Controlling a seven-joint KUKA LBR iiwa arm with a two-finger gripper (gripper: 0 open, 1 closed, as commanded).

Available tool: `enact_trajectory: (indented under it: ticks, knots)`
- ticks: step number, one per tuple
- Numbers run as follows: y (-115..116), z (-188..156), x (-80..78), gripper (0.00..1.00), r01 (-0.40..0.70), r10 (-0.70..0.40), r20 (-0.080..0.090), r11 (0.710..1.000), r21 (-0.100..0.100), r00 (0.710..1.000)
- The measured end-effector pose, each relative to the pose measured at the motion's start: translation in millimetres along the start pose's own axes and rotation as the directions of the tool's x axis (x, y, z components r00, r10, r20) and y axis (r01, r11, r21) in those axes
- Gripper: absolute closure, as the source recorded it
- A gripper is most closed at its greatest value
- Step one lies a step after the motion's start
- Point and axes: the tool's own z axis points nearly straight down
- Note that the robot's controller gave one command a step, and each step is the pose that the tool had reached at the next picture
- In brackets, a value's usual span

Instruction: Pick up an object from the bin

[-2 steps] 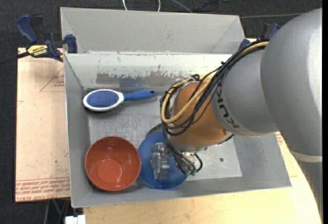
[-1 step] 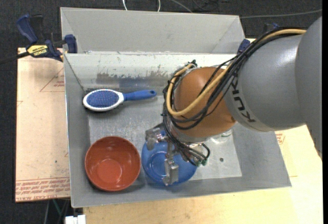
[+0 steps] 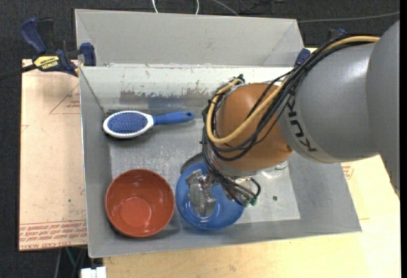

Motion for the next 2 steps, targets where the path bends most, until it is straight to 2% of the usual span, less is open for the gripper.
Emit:
enact_trajectory:
  ticks: [1, 2]
  knots:
    - [-0.1, 0.1, -0.1, 1.0, 0.0, 0.0, 0.0, 1.0, 0.0, 1.0]
    - [8.1, 59.8, -41.1, 1.0, -0.053, 0.053, 0.003, 0.999, 0.003, 0.999]
